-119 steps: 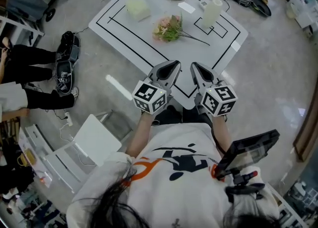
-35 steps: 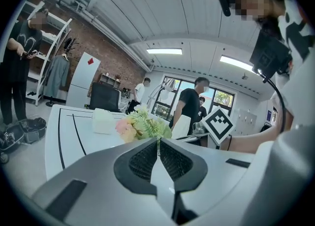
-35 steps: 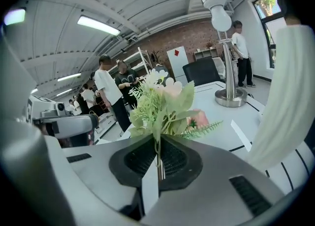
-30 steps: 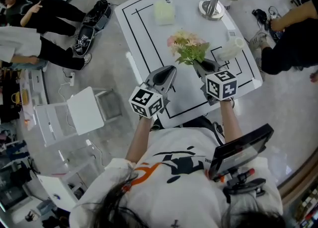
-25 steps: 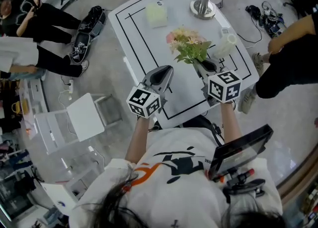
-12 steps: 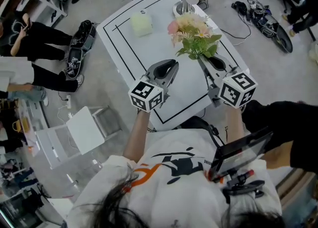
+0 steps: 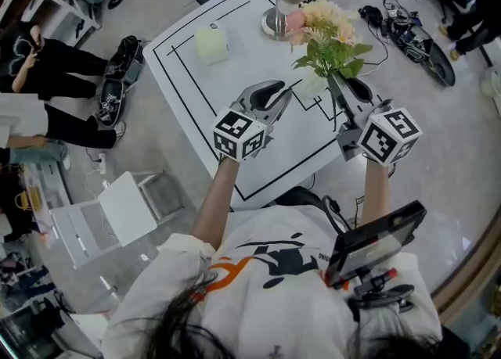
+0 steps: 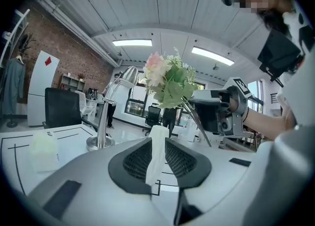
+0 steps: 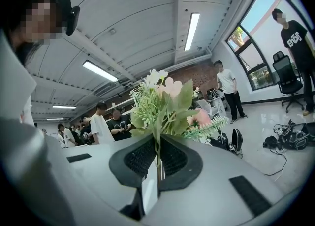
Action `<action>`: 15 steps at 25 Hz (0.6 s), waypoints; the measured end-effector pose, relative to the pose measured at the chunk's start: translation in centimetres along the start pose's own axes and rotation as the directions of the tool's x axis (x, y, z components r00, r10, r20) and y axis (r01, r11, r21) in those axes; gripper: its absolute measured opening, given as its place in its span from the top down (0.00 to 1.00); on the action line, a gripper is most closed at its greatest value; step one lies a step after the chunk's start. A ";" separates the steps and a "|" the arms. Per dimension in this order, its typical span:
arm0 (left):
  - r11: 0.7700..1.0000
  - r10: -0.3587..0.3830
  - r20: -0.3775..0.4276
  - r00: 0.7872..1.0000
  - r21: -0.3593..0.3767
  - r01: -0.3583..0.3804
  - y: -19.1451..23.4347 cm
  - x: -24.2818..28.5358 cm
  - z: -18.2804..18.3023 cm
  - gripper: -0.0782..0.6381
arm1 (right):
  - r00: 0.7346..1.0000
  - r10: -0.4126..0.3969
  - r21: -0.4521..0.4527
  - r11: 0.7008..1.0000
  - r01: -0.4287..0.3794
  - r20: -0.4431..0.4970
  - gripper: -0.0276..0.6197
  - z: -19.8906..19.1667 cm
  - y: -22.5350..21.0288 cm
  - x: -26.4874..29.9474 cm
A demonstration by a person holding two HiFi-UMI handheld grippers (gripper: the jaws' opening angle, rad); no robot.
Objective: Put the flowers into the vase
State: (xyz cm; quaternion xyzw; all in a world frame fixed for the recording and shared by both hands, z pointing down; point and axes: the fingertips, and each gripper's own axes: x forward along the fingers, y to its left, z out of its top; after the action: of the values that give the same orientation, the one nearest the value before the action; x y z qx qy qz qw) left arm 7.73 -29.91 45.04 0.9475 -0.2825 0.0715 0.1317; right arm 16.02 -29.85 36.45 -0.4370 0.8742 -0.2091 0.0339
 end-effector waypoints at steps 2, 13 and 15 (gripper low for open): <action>1.000 -0.002 -0.014 1.000 0.007 0.002 -0.2 1.3 0.0 0.78 | 1.000 -0.005 0.000 1.000 0.005 0.006 0.92 0.5 -1.1 -0.2; 0.998 -0.027 -0.065 0.998 0.055 0.031 -0.3 7.8 0.4 0.58 | 1.000 0.018 0.024 1.000 -0.019 0.008 0.92 1.5 -4.2 0.5; 0.996 -0.034 -0.078 0.996 0.083 0.040 -0.2 8.5 0.4 0.54 | 1.000 0.025 0.024 0.999 -0.026 0.006 0.92 1.5 -4.5 0.7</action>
State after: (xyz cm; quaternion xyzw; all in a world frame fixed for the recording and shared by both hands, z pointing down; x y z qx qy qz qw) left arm 14.93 -34.26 46.35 0.9539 -0.2563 0.1173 0.1034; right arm 19.32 -33.27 36.91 -0.4260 0.8770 -0.2178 0.0444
